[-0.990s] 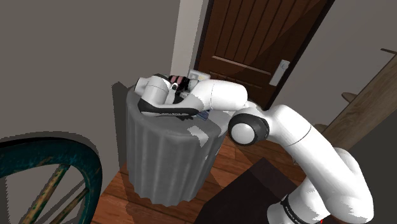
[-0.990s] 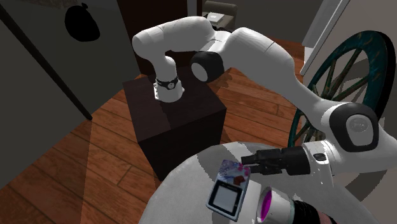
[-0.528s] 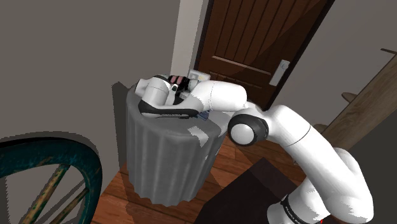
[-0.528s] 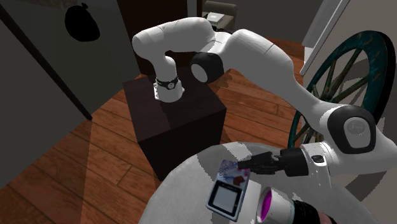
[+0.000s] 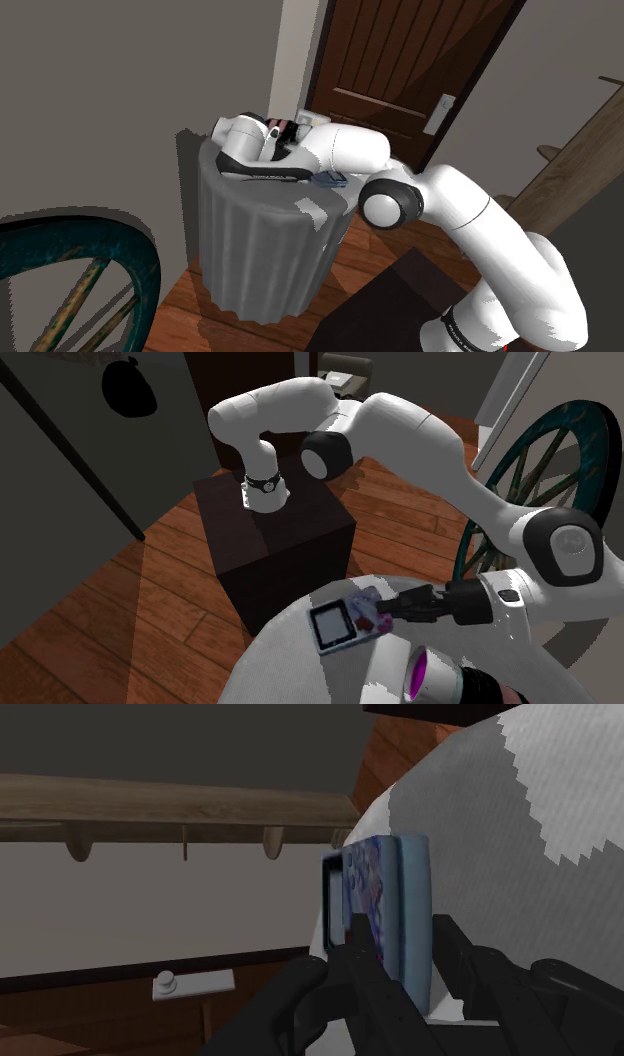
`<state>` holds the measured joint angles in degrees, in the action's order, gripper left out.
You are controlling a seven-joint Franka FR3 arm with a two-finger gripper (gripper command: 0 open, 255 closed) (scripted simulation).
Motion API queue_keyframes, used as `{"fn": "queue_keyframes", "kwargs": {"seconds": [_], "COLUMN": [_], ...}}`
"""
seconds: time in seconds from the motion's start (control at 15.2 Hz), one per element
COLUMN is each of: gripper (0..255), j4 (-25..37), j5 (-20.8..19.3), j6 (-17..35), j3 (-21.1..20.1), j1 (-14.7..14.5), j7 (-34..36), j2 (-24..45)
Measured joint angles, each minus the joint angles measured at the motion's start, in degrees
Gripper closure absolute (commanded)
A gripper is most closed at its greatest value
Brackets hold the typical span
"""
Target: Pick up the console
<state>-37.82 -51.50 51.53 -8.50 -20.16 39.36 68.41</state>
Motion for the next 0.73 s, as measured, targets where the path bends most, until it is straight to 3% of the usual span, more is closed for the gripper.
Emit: {"fn": "queue_keyframes", "kwargs": {"seconds": [0.73], "gripper": [255], "j4": [1.7], "j5": [-1.6], "j6": [-3.3], "j3": [1.0], "j1": [-0.8], "j7": [-4.4], "j2": [-3.2]}}
